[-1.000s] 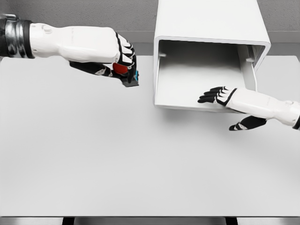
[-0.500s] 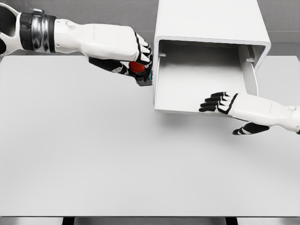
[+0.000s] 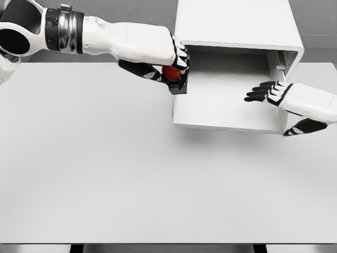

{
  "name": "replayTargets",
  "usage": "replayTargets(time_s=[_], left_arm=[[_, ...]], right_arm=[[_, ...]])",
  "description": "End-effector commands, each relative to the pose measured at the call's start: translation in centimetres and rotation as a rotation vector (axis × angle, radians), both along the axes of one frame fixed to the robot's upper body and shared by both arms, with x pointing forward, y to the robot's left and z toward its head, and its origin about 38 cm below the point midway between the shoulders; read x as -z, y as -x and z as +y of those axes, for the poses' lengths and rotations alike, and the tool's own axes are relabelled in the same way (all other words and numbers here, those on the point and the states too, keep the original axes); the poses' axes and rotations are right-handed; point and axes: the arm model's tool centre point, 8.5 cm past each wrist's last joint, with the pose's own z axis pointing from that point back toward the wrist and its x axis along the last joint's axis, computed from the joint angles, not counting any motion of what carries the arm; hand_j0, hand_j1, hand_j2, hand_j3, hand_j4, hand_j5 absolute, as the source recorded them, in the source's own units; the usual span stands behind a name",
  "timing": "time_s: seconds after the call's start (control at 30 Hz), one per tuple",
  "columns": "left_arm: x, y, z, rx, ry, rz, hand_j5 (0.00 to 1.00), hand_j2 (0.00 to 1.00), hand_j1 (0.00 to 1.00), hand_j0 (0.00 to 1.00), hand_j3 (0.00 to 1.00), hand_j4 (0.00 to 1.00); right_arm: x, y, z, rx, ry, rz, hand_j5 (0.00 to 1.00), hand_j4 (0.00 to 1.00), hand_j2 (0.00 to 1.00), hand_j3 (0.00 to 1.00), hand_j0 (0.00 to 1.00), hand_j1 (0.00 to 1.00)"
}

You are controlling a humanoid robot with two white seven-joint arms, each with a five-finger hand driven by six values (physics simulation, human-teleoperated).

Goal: Slide open multi-storey tabletop storage cabinets and put open load switch and slide close multi-storey tabletop storage cabinets

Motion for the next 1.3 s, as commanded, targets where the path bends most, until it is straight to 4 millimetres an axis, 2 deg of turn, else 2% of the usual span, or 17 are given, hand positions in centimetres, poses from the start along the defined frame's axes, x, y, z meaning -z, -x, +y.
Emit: replayTargets(time_s=[0.0,0.1,0.33,0.5,0.53,0.57,0.93,1.17,1.2,1.23,1.27], left_arm=[[0.2,-0.2,-0.5,0.002,0.002,0.013,0.45,0.45,0.45,0.45,0.45,0.45],[0.3,-0.5,-0.8,-0.002,0.005,0.017,0.45,0.45,0.45,0.45,0.45,0.45],[1.3,-1.0,-4.0,0.035,-0.059,0.012,0.45,0.45,0.45,0.45,0.45,0.45],[1.6,-1.4,-5.1,0.036,-0.070,0.006,0.45,0.45,0.45,0.45,0.45,0.45],[2.4,-1.4,-5.3,0.038,-0.093,0.016,0.45,0.45,0.45,0.45,0.45,0.45],[2.4,-1.5,-5.7,0.042,-0.097,0.016,0.45,0.45,0.45,0.45,0.45,0.45],[2.8,-2.2,-6.6,0.031,-0.100,0.022,0.45,0.45,0.45,0.45,0.45,0.45],[2.9,-2.8,-7.0,0.020,-0.104,0.023,0.46,0.46,0.46,0.46,0.46,0.46],[2.9,-2.8,-7.0,0.020,-0.104,0.023,0.49,0.49,0.49,0.49,0.49,0.49],[3.0,-2.8,-6.9,0.016,-0.111,0.016,0.58,0.58,0.58,0.58,0.58,0.58],[2.9,-2.8,-7.0,0.017,-0.111,0.014,0.89,0.89,0.89,0.89,0.89,0.89]], right_arm=[[-0.5,-0.1,-0.3,0.018,-0.022,0.003,1.00,1.00,1.00,1.00,1.00,1.00],[-0.4,-0.1,-0.4,0.019,-0.022,0.005,1.00,1.00,1.00,1.00,1.00,1.00],[0.0,0.1,-0.5,0.022,-0.014,0.020,1.00,1.00,1.00,1.00,1.00,1.00],[-0.1,0.2,-0.7,0.024,-0.009,0.018,1.00,1.00,1.00,1.00,1.00,1.00],[-0.1,0.2,-0.7,0.023,-0.009,0.019,1.00,1.00,1.00,1.00,1.00,1.00],[-0.1,0.2,-0.8,0.025,-0.003,0.022,1.00,1.00,1.00,1.00,1.00,1.00],[-0.6,0.3,-1.4,0.035,0.023,0.018,1.00,1.00,1.00,1.00,1.00,1.00],[-2.7,0.7,-3.5,0.070,0.093,0.005,1.00,1.00,1.00,1.00,1.00,1.00],[-3.3,0.9,-4.0,0.078,0.096,0.011,1.00,1.00,1.00,1.00,1.00,1.00],[-4.2,1.1,-4.7,0.091,0.093,0.019,1.00,1.00,1.00,1.00,1.00,1.00],[-4.7,1.2,-5.0,0.097,0.087,0.023,1.00,1.00,1.00,1.00,1.00,1.00]])
